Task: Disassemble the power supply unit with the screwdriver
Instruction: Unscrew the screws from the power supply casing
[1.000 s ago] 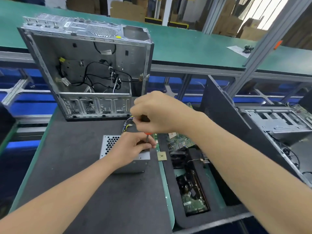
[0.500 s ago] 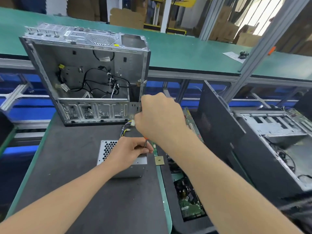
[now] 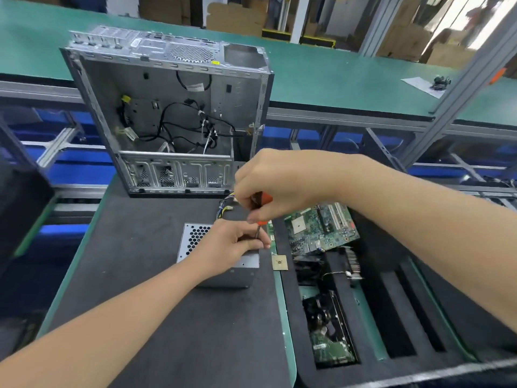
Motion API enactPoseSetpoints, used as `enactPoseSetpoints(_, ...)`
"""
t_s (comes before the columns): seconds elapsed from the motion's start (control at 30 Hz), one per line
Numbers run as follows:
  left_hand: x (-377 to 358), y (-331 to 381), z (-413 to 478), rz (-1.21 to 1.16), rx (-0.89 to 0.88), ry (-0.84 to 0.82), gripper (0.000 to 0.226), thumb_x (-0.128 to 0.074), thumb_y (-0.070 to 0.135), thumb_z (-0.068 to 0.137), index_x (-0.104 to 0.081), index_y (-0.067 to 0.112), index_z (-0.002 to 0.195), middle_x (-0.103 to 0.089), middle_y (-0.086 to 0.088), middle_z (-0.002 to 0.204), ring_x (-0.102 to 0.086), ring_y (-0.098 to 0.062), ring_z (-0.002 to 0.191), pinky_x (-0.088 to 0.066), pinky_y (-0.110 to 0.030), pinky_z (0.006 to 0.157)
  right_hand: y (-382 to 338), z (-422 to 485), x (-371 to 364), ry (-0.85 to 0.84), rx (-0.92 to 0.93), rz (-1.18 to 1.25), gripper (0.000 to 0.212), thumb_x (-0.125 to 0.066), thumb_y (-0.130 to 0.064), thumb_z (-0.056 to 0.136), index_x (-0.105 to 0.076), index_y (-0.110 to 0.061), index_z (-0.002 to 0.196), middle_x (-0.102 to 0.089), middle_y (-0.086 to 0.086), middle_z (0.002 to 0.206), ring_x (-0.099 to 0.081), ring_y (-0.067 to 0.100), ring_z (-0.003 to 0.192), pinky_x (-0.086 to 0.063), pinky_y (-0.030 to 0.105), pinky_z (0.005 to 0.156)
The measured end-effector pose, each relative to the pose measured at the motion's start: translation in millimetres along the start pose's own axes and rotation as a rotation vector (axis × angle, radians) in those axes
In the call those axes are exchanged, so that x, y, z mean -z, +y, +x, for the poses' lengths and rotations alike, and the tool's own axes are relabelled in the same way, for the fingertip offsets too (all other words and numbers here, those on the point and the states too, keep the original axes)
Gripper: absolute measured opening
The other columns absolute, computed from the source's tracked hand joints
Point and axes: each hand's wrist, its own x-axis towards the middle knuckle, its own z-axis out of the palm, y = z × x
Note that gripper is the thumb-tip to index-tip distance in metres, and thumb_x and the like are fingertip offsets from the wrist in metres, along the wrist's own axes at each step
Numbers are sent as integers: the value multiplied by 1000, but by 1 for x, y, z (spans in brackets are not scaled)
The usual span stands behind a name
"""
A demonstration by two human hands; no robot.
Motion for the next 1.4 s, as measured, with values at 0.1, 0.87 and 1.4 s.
enactPoseSetpoints(0.1,-1,0,-1,-26,24,13,29,-69,-1,95,-81,23,86,-80,11,90,-75,-5,96,-58,-19,89,-6,3,-5,32,-22,-22,18,-64,-34,95,-67,-18,87,-62,-5,86,-52,11,79,-42,21,73)
enactPoseSetpoints(0.87,-2,-7,0,42,-28,31,13,-70,-1,95,-76,2,84,-79,22,95,-74,3,94,-56,-14,86,-10,-19,-21,272,-48,130,19,-71,-17,89,-60,-11,75,-49,1,75,-41,19,63,-37,31,58)
enactPoseSetpoints(1.4,-3,0,-3,23,-15,70,48,-72,4,93,-77,50,78,-77,23,83,-73,3,82,-52,-13,72,-45,20,-39,486,-904,31,30,-61,-14,92,-36,-15,76,-33,1,68,-48,31,71,-32,31,51)
